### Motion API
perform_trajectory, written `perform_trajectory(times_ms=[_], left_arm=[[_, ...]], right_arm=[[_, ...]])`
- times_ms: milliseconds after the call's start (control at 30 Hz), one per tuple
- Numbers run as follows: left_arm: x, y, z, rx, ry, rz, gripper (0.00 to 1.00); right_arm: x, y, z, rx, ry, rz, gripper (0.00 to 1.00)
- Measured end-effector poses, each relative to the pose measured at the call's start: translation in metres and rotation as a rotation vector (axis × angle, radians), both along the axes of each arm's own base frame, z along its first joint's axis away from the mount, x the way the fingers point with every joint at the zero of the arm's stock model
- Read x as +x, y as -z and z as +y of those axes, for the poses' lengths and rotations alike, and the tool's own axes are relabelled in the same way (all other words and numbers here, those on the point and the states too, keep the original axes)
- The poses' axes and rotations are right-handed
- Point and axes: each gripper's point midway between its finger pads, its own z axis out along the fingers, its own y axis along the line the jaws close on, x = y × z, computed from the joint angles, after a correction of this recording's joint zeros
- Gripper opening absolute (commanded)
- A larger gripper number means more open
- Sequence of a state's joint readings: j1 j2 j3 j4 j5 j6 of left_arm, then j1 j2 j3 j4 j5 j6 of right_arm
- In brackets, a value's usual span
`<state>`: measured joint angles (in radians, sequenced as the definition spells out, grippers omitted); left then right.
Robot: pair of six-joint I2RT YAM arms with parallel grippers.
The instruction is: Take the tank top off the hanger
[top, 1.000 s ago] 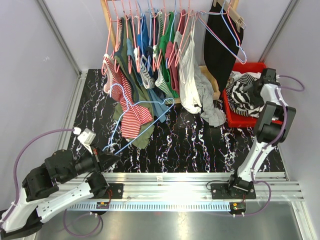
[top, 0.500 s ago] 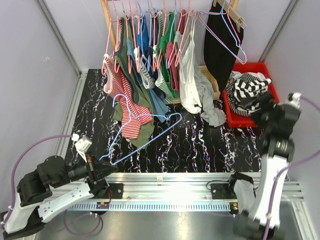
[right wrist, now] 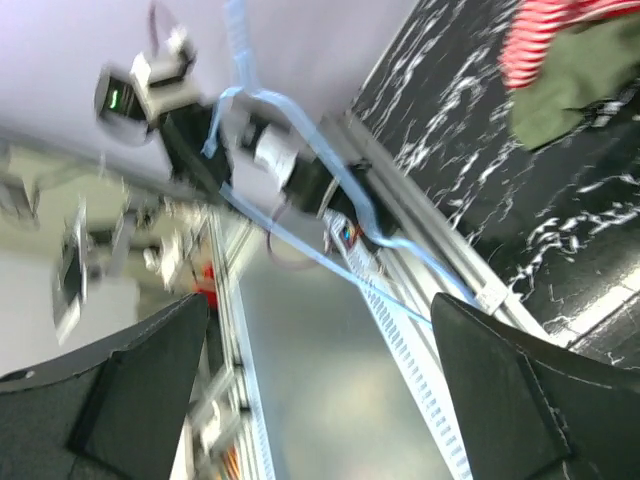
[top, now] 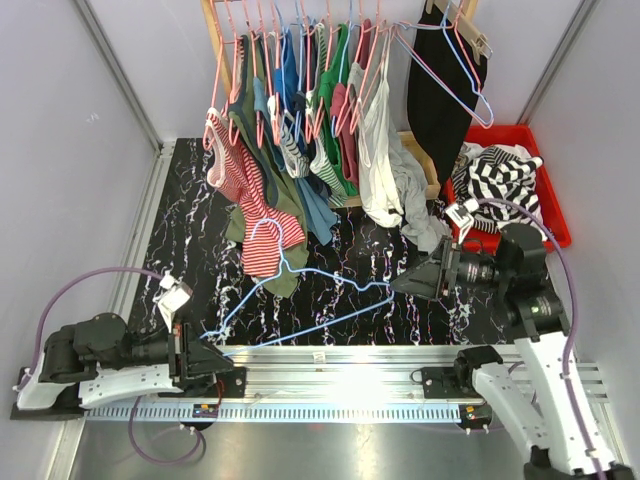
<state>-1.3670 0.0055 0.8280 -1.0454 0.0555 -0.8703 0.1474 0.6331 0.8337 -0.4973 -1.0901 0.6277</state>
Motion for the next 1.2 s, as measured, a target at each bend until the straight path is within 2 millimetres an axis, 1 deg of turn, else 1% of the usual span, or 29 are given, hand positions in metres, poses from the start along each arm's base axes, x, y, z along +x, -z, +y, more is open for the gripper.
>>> perform_trajectory(times_ms=[33,100,167,267,367,433,500,567,600,700,733,800,867,933,1033,1133,1200], left_arm=[[-0.001,0.001,0.0,0.002,0.004,0.01,0.0],[0.001,0.0,0.0,-0.001,-0.007,0.016,0.0],[0.003,-0.002,0.0,-0.007,-0.019,0.018,0.0],[0.003,-0.008,0.003,-0.024,-0.023,0.016,0.0],[0.002,-0.016,0.005,-0.048,-0.014,0.019,0.0],[-0.001,-0.018,0.005,-0.055,-0.001,0.023,0.0],[-0.002,-0.018,0.005,-0.055,0.009,0.027,0.0],[-0.004,-0.016,0.006,-0.048,0.014,0.031,0.0],[-0.005,-0.015,0.008,-0.041,0.02,0.034,0.0],[-0.008,-0.015,0.015,-0.025,0.028,0.039,0.0],[-0.008,-0.016,0.019,-0.024,0.029,0.039,0.0],[-0.01,-0.021,0.025,-0.031,0.033,0.039,0.0],[-0.012,-0.025,0.027,-0.044,0.045,0.039,0.0],[-0.016,-0.024,0.027,-0.043,0.065,0.042,0.0],[-0.025,-0.02,0.023,-0.033,0.12,0.053,0.0],[-0.032,-0.015,0.022,-0.018,0.167,0.057,0.0],[-0.035,-0.016,0.022,-0.022,0.187,0.05,0.0]], right_arm=[[-0.005,-0.009,0.005,-0.016,-0.047,-0.034,1.0],[-0.014,-0.02,0.014,-0.04,-0.128,-0.093,1.0],[-0.021,-0.019,0.022,-0.08,-0.182,-0.119,1.0],[-0.028,-0.006,0.031,-0.163,-0.237,-0.122,1.0],[-0.042,0.014,0.042,-0.258,-0.323,-0.11,1.0],[-0.047,0.026,0.047,-0.329,-0.357,-0.116,1.0],[-0.047,0.034,0.044,-0.393,-0.349,-0.131,1.0],[-0.043,0.029,0.038,-0.427,-0.317,-0.167,0.99],[-0.041,0.012,0.034,-0.42,-0.285,-0.232,0.99],[-0.039,-0.018,0.02,-0.429,-0.216,-0.327,1.0],[-0.036,-0.026,0.016,-0.434,-0.184,-0.355,1.0],[-0.032,-0.034,0.007,-0.449,-0.128,-0.394,1.0],[-0.032,-0.034,0.0,-0.463,-0.097,-0.408,1.0],[-0.034,-0.029,-0.001,-0.473,-0.111,-0.397,1.0],[-0.037,-0.016,0.009,-0.495,-0.184,-0.356,1.0],[-0.043,-0.007,0.021,-0.501,-0.274,-0.324,1.0],[-0.047,-0.001,0.028,-0.505,-0.324,-0.301,1.0]])
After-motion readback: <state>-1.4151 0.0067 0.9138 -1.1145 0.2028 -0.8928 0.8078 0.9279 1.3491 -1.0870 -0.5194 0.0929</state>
